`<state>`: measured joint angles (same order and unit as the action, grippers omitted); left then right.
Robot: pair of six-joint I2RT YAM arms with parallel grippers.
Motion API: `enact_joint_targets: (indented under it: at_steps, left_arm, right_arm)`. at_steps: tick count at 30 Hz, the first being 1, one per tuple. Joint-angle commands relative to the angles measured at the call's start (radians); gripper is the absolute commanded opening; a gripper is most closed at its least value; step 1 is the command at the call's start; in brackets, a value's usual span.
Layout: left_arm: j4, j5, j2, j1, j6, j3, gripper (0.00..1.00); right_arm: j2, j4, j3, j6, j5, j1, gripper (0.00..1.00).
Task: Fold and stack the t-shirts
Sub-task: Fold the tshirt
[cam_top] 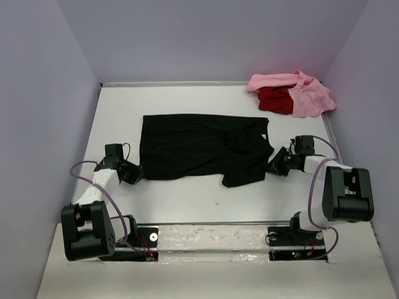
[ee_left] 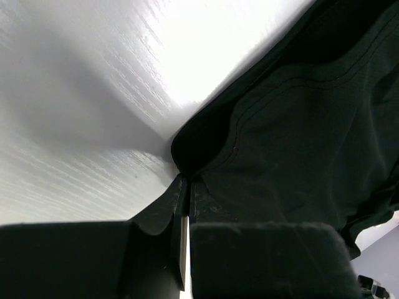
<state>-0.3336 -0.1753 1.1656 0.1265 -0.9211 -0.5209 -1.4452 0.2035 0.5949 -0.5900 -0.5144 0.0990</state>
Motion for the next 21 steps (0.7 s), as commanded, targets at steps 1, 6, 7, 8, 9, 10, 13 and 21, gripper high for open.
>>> enact_joint_targets:
  at_steps: [1, 6, 7, 8, 9, 10, 13, 21]
  left_arm:
    - [-0.01, 0.002, 0.012, 0.004, 0.018, -0.037, 0.03]
    - [-0.007, 0.002, 0.034, 0.005, 0.01, -0.041, 0.0]
    - [-0.007, 0.002, 0.037, 0.004, 0.01, -0.041, 0.0]
    - [-0.011, 0.0, 0.04, 0.005, 0.011, -0.041, 0.0]
    - [-0.013, -0.001, 0.04, 0.005, 0.013, -0.042, 0.0]
    - [-0.025, -0.003, 0.039, 0.005, 0.016, -0.047, 0.0]
    - [-0.054, -0.003, 0.016, 0.005, 0.024, -0.054, 0.0]
    - [-0.134, 0.042, -0.046, 0.009, 0.047, -0.096, 0.0]
  right_arm:
    - [-0.034, -0.044, 0.011, 0.006, 0.007, 0.008, 0.14]
    - [-0.011, 0.002, 0.02, 0.022, 0.008, 0.008, 0.0]
    - [-0.004, 0.042, 0.034, 0.028, 0.01, 0.008, 0.0]
    - [0.018, 0.068, 0.045, 0.033, 0.013, 0.008, 0.0]
    - [0.019, 0.1, 0.058, 0.038, 0.013, 0.008, 0.0]
    - [0.046, 0.181, 0.097, 0.045, 0.033, 0.008, 0.0]
    - [0.104, 0.351, 0.192, 0.076, 0.062, 0.008, 0.0]
    - [0.131, 0.545, 0.29, 0.145, 0.116, 0.017, 0.0]
